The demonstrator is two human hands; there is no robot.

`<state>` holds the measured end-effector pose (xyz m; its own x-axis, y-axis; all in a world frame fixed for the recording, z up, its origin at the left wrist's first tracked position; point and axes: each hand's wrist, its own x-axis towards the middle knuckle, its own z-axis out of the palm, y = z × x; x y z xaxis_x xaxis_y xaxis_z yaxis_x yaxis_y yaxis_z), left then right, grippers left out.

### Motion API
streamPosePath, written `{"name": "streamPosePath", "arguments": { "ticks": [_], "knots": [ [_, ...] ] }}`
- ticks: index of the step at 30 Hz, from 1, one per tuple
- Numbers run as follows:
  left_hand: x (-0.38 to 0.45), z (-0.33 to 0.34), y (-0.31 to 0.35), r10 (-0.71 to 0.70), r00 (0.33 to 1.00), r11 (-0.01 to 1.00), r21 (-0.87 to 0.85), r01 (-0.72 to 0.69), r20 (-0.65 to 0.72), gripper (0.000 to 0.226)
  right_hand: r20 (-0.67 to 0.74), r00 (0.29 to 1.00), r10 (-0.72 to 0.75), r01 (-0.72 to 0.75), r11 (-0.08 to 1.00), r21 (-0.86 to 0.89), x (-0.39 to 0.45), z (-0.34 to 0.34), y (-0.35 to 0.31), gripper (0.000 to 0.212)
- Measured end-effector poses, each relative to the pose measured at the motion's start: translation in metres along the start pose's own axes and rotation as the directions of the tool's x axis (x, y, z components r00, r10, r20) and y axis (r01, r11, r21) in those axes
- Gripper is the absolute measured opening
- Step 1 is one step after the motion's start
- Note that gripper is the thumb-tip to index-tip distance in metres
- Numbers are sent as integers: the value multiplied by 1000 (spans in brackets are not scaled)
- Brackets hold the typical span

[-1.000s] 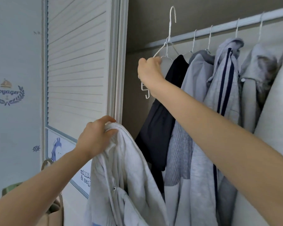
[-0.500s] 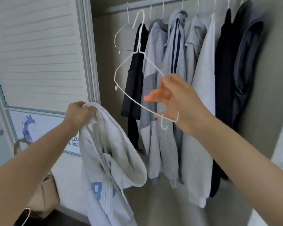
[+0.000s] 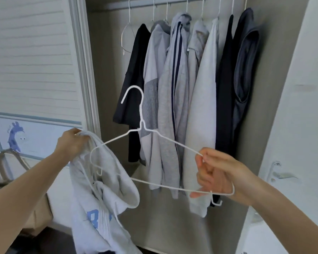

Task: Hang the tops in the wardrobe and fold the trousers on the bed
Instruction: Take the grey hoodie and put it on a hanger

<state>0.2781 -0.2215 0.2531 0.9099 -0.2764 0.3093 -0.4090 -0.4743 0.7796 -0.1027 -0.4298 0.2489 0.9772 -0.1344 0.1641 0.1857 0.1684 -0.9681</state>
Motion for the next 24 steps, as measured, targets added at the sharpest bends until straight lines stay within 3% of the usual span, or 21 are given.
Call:
{"name": "streamPosePath", "arguments": {
  "ticks": [4, 7, 11, 13, 14, 16, 19, 21, 24],
  "knots": [
    [-26, 17, 31, 161, 964, 986, -75, -148, 213, 11, -25, 1000, 8, -11, 994, -109, 0, -8, 21, 22],
    [-56, 32, 60, 270, 923, 960, -158, -233, 275, 14, -83, 996, -42, 26, 981, -191, 1, -11, 37, 22],
    [-100, 45, 101, 220, 948, 884, -458, -93, 232, 23, -147, 979, -140, 116, 980, -165, -2, -10, 64, 31],
    [-120, 43, 119, 263, 927, 843, -530, -86, 269, 24, -188, 956, -225, 209, 972, -104, -12, -15, 72, 35],
    [-129, 39, 124, 319, 896, 831, -546, -108, 308, 22, -193, 943, -270, 259, 963, -80, -20, -19, 73, 37],
    [-144, 30, 127, 497, 772, 833, -470, -294, 398, 19, -190, 915, -357, 352, 934, -61, -39, -27, 74, 40],
    [-163, 28, 132, 647, 581, 758, -341, -556, 493, 46, -234, 877, -419, 421, 906, -43, -59, -39, 69, 38],
    [-167, 35, 136, 697, 525, 709, -361, -606, 488, 64, -241, 864, -443, 450, 893, -26, -65, -42, 62, 36],
    [-154, 42, 145, 794, 502, 576, -159, -802, 342, 69, -212, 852, -479, 495, 868, 27, -73, -49, 47, 34]
  ]
}}
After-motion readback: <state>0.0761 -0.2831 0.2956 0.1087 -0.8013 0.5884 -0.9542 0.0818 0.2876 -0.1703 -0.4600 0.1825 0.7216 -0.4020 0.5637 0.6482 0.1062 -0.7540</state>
